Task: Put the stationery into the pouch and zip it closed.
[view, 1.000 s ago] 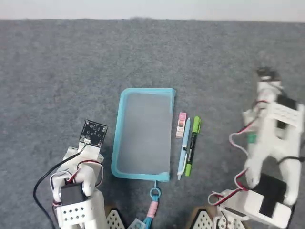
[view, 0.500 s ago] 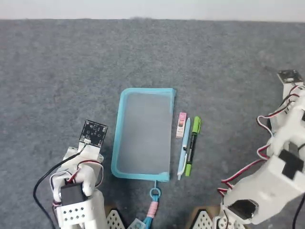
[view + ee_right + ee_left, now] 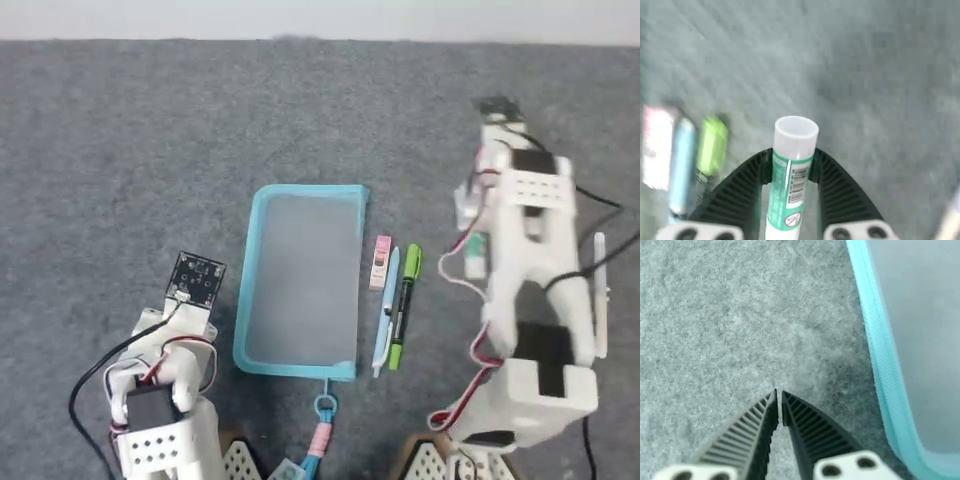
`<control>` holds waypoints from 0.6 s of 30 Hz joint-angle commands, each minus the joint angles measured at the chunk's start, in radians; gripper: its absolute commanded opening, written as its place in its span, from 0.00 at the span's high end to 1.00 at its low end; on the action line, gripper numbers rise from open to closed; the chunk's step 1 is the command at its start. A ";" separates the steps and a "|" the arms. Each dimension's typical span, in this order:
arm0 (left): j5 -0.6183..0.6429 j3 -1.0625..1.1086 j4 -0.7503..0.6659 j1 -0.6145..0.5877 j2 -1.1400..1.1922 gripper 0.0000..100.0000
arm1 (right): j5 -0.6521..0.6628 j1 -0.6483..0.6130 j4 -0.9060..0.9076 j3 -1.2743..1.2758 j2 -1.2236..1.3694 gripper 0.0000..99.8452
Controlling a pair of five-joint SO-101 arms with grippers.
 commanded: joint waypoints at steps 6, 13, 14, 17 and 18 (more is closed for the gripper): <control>-0.011 -0.005 0.003 -0.005 -0.008 0.99 | -0.055 -0.119 -0.205 -0.008 0.047 0.85; -0.011 -0.005 0.003 -0.005 -0.008 0.99 | -0.060 -0.122 -0.140 -0.006 -0.019 0.80; -0.011 -0.005 0.003 -0.005 -0.008 0.99 | -0.075 -0.134 -0.113 -0.003 -0.051 0.80; -0.011 -0.005 0.003 -0.005 -0.008 0.99 | -0.144 -0.197 -0.002 0.060 -0.159 0.82; -0.011 -0.005 0.003 -0.005 -0.008 0.99 | -0.164 -0.234 0.008 0.104 -0.191 0.82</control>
